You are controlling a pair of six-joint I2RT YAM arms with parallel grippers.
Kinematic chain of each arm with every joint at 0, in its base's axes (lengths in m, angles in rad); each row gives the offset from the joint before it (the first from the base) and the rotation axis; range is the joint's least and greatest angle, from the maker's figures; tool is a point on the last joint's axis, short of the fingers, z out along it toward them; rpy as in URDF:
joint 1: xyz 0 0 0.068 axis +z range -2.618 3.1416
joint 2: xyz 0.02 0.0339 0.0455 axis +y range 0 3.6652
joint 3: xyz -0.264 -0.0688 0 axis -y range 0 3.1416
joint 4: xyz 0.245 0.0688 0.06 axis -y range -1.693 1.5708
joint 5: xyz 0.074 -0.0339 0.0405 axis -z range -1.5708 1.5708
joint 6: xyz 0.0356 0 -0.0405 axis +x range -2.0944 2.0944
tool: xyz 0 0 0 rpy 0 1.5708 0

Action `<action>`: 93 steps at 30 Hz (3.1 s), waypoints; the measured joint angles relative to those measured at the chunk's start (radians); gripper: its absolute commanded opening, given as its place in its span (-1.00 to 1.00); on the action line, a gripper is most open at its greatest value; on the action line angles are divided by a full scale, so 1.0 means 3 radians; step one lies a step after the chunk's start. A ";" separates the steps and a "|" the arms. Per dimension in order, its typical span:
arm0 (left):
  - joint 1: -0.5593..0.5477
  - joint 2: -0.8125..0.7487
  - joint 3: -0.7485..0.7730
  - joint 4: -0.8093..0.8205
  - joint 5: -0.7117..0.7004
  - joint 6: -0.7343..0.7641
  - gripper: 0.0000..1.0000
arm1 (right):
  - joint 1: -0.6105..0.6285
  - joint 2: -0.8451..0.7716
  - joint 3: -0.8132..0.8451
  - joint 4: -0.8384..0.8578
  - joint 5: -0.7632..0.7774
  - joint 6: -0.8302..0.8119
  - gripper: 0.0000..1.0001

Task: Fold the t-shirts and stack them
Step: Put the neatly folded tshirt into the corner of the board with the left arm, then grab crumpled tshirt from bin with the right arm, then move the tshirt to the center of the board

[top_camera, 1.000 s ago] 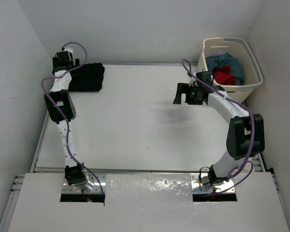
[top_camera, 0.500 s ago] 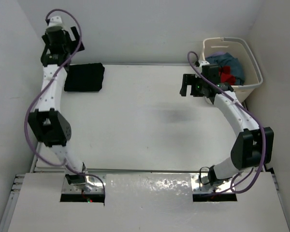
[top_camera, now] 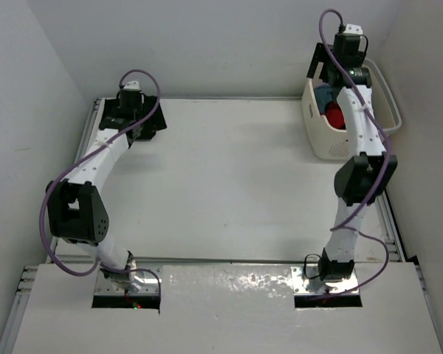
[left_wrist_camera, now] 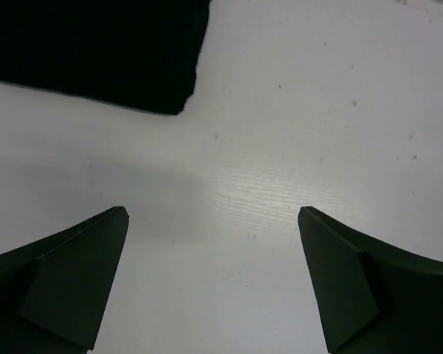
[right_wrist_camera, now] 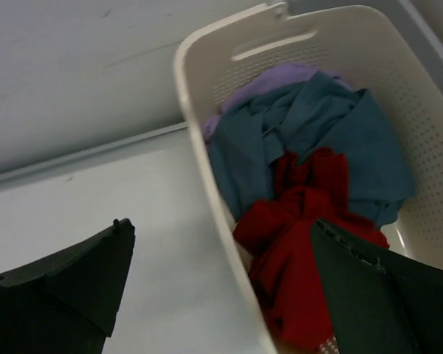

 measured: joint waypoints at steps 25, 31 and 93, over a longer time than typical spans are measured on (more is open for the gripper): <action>0.0015 0.0933 0.0759 -0.0146 0.0065 0.0050 0.99 | -0.0754 0.1962 0.0454 0.1857 0.0490 0.0206 -1.00; 0.0015 0.0975 0.0796 -0.0070 0.0195 0.0048 0.99 | -0.0718 0.1933 0.0439 0.2089 0.0399 0.0172 -1.00; 0.0009 -0.2190 -0.3431 0.0542 0.0069 -0.1785 0.99 | 0.2029 -0.2953 -0.4935 0.1266 -0.0609 -0.0212 0.98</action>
